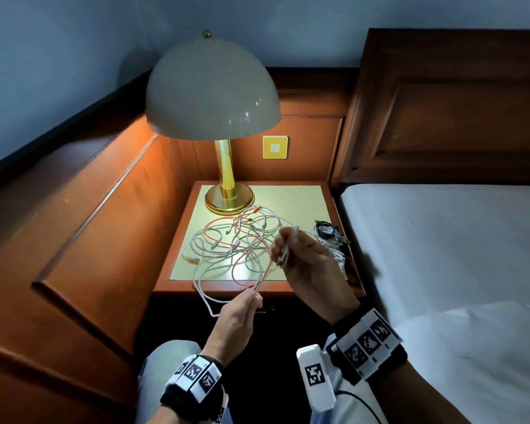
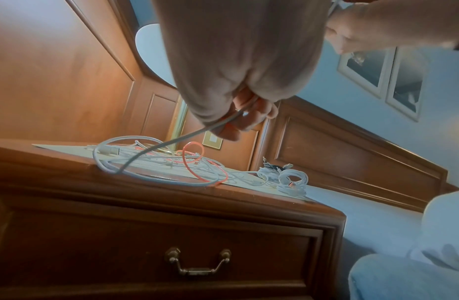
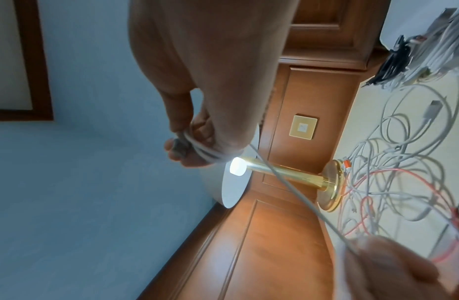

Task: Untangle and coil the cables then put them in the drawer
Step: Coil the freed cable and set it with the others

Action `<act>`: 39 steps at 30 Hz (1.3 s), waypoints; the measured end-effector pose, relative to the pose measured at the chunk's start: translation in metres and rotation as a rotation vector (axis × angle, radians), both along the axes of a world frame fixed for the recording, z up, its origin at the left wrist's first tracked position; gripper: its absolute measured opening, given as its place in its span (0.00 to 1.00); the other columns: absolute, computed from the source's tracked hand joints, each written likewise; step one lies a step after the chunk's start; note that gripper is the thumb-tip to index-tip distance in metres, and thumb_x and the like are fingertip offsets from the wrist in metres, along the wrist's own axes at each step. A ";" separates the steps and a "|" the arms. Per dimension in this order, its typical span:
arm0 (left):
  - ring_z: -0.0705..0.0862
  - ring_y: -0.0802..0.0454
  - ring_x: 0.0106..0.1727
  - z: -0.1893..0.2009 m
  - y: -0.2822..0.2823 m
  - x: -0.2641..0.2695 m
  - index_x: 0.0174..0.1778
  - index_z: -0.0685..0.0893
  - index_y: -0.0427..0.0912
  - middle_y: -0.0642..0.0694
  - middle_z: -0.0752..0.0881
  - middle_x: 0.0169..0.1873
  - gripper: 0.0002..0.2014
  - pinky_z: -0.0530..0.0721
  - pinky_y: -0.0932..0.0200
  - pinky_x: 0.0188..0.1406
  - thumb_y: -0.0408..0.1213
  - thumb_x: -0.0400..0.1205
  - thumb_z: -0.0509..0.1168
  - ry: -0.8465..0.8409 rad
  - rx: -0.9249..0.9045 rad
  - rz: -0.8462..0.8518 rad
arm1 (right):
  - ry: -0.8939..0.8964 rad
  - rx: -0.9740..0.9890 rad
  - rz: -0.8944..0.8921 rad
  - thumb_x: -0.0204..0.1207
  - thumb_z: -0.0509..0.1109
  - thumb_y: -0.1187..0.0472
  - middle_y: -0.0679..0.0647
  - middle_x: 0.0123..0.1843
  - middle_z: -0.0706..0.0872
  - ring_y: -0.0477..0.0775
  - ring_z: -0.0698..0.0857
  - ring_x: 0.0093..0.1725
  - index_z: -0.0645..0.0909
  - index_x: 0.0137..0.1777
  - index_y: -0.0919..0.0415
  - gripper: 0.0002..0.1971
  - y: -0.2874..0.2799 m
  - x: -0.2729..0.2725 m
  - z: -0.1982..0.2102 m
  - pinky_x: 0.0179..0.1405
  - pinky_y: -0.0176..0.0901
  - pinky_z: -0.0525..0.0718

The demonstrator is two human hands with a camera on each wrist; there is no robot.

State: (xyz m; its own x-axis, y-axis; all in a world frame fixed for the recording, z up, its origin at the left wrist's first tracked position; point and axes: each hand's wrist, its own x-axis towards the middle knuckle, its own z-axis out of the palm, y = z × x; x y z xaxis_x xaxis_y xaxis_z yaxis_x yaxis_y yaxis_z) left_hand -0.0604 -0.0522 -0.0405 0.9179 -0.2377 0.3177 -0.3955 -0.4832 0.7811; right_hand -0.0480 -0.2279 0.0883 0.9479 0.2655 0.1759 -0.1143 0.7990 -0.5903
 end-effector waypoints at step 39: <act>0.77 0.61 0.32 0.031 -0.009 0.011 0.43 0.79 0.43 0.59 0.81 0.30 0.16 0.78 0.60 0.37 0.48 0.90 0.54 0.083 -0.158 -0.065 | 0.022 -0.118 0.309 0.86 0.67 0.62 0.62 0.42 0.82 0.58 0.83 0.44 0.80 0.57 0.73 0.11 -0.008 -0.026 -0.016 0.51 0.46 0.84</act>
